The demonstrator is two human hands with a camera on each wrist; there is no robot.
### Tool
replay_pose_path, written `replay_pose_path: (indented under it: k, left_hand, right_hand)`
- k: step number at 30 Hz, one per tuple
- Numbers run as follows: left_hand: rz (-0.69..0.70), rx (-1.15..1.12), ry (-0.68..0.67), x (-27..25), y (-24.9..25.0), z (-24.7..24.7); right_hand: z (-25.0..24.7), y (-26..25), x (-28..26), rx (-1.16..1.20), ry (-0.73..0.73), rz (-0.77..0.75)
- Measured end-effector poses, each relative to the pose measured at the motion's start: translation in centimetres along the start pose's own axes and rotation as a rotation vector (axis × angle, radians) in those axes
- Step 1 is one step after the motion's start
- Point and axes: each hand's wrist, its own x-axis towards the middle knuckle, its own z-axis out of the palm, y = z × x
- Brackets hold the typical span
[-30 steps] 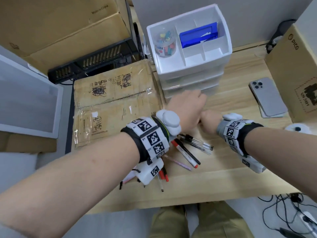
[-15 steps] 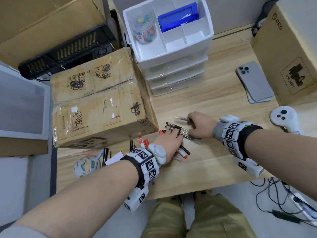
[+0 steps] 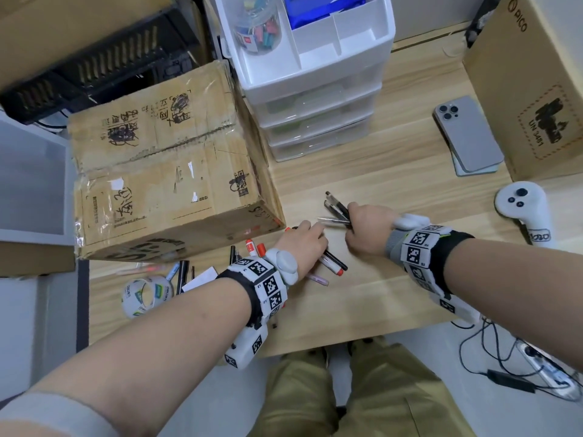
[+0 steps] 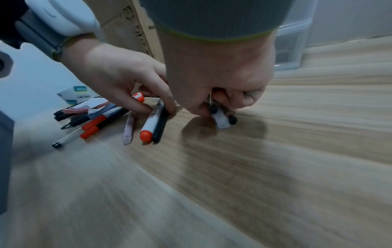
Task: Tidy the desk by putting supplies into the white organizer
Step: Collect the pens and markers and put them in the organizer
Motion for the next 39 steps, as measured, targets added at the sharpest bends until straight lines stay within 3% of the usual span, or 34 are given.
replay_pose_path:
  k: [9,14,20,22,25,30,36,39]
  left_hand:
    - [0.103,0.155,0.028,0.9,0.0,0.4]
    - [0.158,0.263,0.125,0.2,0.4,-0.8]
    - [0.197,0.196,0.331,-0.9,0.6,-2.1]
    - [0.173,0.156,0.368,-1.5,0.5,-2.4]
    - [0.163,0.137,0.4,-2.1,0.1,-2.1]
    - [0.124,0.043,0.467,-3.3,0.0,-1.5]
    - [-0.015,-0.145,0.512,-6.8,-1.3,0.4]
    - [-0.125,-0.177,0.476,-9.7,-3.1,2.2]
  right_hand:
    - [-0.6,1.0,-0.7,0.335,-0.109,0.069]
    - [-1.5,-0.7,-0.3,0.754,-0.237,0.136]
    - [-2.2,-1.4,-1.4,1.092,-0.455,0.269]
    - [-2.3,-1.5,-1.8,1.092,-0.565,0.243]
    - [-2.7,-2.1,-2.0,1.011,-0.663,0.064]
    - [-3.6,-4.2,-2.3,0.695,-0.592,0.047]
    - [-3.7,-6.5,-2.2,0.613,-0.462,0.036]
    - [-3.0,-7.3,-2.2,0.607,-0.464,-0.021]
